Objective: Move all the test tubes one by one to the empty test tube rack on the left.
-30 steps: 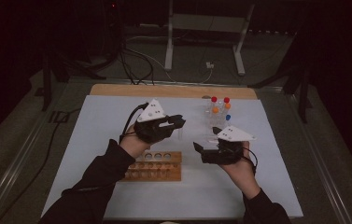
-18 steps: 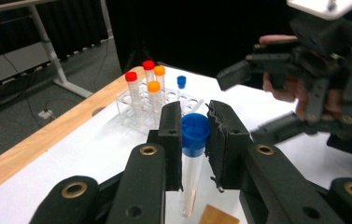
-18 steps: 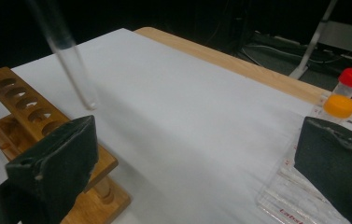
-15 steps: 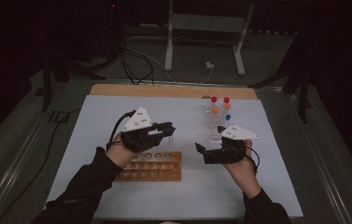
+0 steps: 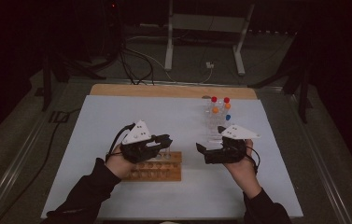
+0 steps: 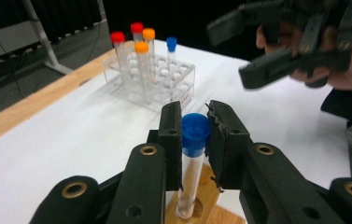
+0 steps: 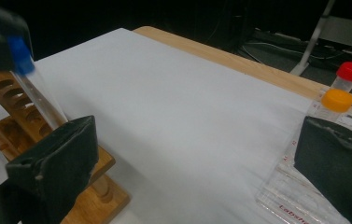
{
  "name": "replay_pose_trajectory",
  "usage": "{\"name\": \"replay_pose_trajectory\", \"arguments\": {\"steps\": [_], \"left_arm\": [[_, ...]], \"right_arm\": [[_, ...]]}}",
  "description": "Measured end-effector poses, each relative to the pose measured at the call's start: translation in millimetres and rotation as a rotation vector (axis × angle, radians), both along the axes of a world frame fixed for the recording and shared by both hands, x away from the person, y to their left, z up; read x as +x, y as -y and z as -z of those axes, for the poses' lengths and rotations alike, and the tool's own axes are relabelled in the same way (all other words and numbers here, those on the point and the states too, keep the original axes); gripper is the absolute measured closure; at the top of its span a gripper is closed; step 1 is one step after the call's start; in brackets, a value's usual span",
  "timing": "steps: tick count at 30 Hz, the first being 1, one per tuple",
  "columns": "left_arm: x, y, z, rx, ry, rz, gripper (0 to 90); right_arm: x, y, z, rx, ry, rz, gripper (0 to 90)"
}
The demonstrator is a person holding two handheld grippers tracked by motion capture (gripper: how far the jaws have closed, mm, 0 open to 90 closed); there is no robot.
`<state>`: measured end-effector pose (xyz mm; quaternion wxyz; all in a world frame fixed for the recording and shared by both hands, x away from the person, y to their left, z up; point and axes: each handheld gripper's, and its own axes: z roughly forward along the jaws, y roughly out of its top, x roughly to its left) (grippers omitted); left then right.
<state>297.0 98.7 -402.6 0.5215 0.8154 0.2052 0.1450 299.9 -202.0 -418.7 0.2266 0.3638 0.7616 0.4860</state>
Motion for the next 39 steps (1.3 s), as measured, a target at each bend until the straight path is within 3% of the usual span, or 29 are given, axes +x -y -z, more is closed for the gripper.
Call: {"name": "replay_pose_trajectory", "arguments": {"steps": [6, 12, 19, 22, 25, 32, 36, 39], "left_arm": [[1.1, -0.5, 21.5, 0.0, -0.042, -0.003, 77.4], [0.6, -0.1, 32.1, 0.004, -0.068, -0.005, 77.3], [-0.8, 2.3, 38.7, 0.025, -0.064, -0.006, 77.3], [-0.6, 2.9, 41.7, 0.044, -0.072, -0.005, 77.2], [0.7, 2.1, 44.8, 0.037, -0.09, -0.004, 77.0], [-0.6, 3.8, 44.0, 0.071, -0.058, 0.019, 75.9], [-4.2, 3.0, 41.6, 0.053, -0.046, 0.06, 63.5], [-7.5, 1.6, 37.6, 0.031, -0.028, 0.056, 48.5]], "right_arm": [[0.8, -0.4, 1.9, -0.003, -0.01, -0.004, 0.0], [1.0, -0.7, 2.8, -0.001, -0.013, -0.01, 0.0], [0.9, -0.1, 2.5, 0.003, -0.013, -0.013, 0.0], [0.8, 0.3, 2.3, 0.004, -0.014, -0.018, 0.0], [0.9, 1.5, 1.9, 0.019, -0.015, -0.025, 0.0], [2.2, 5.9, -0.9, 0.043, -0.019, -0.029, 0.0], [4.2, 13.5, -5.6, 0.035, -0.004, -0.01, 0.0], [6.8, 22.3, -9.4, 0.023, 0.018, 0.019, 0.0]]}}
